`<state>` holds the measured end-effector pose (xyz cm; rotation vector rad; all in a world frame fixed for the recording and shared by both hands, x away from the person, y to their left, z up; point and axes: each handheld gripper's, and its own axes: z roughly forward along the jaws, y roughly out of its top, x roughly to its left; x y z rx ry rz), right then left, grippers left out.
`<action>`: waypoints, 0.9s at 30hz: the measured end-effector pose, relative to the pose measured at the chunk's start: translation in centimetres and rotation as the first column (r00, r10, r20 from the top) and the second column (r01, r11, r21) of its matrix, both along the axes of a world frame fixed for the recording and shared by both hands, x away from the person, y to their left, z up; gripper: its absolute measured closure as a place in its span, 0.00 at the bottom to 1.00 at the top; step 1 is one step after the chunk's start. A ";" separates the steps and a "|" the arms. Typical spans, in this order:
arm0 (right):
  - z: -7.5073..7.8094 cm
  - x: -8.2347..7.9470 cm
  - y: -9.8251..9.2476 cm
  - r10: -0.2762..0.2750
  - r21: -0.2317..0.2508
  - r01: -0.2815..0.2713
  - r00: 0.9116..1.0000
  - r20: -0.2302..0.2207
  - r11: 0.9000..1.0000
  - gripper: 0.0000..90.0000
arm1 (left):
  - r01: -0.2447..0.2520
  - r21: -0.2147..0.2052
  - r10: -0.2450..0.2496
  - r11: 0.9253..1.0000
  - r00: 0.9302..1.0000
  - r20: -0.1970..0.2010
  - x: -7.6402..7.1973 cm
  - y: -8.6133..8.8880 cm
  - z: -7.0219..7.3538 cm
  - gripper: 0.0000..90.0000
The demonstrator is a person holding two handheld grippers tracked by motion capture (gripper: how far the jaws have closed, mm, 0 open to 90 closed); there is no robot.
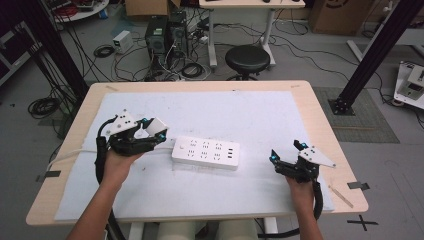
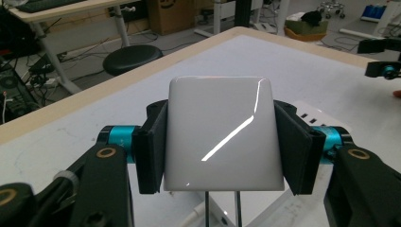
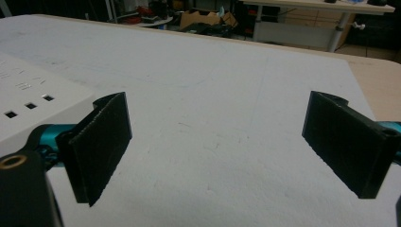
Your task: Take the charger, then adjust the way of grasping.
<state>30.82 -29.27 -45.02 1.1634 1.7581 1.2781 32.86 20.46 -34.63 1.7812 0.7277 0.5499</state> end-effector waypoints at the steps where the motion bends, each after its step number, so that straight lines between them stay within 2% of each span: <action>1: 0.0 0.0 0.0 0.001 -0.004 -0.001 1.000 0.001 1.000 0.10 | 0.007 -0.002 -0.007 1.000 1.000 0.003 -0.2 -0.2 0.1 0.47; 7: 0.0 0.0 0.0 -0.002 -0.007 0.002 1.000 0.002 1.000 0.10 | 0.069 0.002 -0.070 0.998 0.997 0.022 -1.0 -1.4 0.6 0.47; 13: 0.0 0.0 0.0 -0.001 -0.004 0.001 1.000 -0.004 1.000 0.10 | 0.135 0.035 -0.137 0.990 0.990 0.045 -1.7 -2.8 1.3 0.47; 17: 0.0 0.0 0.1 -0.001 -0.001 0.001 1.000 -0.009 1.000 0.10 | 0.160 0.053 -0.163 0.986 0.986 0.046 -1.8 -3.5 1.2 0.47; 20: 0.0 0.1 0.0 0.001 -0.004 -0.001 1.000 -0.005 1.000 0.10 | 0.174 0.046 -0.176 0.984 0.983 0.045 -1.8 -3.8 1.2 0.47; 24: 0.0 0.0 0.1 0.004 -0.010 -0.004 1.000 -0.001 1.000 0.10 | 0.204 0.048 -0.206 0.978 0.977 0.054 -2.0 -4.3 1.3 0.47; 27: 0.1 0.2 -0.2 0.000 0.019 0.000 1.000 -0.022 1.000 0.10 | 0.229 0.065 -0.233 0.971 0.971 0.063 -2.2 -4.8 1.4 0.47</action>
